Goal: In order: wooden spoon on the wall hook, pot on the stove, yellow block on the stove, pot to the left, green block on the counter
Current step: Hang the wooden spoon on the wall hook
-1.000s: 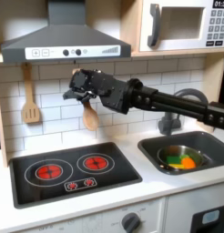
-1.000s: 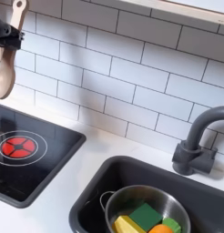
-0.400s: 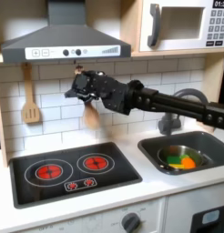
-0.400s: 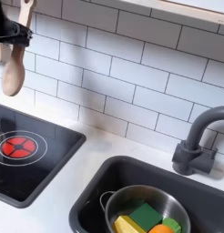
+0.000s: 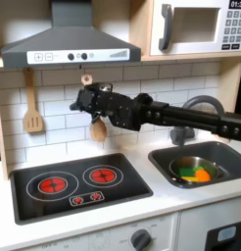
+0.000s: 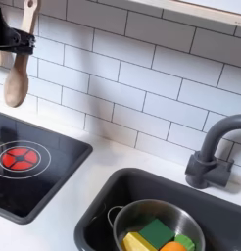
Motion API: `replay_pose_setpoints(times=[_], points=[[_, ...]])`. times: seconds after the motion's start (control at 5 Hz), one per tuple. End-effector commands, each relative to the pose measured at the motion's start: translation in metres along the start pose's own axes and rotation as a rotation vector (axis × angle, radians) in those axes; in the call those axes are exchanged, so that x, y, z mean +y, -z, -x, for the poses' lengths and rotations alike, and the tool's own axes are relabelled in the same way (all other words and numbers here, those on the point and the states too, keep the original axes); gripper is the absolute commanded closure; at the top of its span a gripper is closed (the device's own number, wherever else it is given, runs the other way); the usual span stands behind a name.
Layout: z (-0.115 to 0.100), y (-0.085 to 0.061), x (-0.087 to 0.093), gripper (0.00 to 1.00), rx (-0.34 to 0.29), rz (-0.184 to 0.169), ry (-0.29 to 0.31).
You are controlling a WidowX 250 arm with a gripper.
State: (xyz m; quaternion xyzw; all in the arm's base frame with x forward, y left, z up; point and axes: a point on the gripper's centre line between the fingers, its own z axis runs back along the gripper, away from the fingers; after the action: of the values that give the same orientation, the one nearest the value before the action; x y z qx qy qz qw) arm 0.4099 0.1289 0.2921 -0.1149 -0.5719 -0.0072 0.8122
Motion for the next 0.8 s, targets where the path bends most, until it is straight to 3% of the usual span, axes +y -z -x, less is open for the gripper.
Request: replay_pose_setpoints(times=[0.0, 0.6], points=[[-0.006, -0.003, 0.009, 1.00, -0.072, 0.005, -0.017], [-0.005, 0.012, 0.018, 1.00, -0.091, 0.027, -0.041]])
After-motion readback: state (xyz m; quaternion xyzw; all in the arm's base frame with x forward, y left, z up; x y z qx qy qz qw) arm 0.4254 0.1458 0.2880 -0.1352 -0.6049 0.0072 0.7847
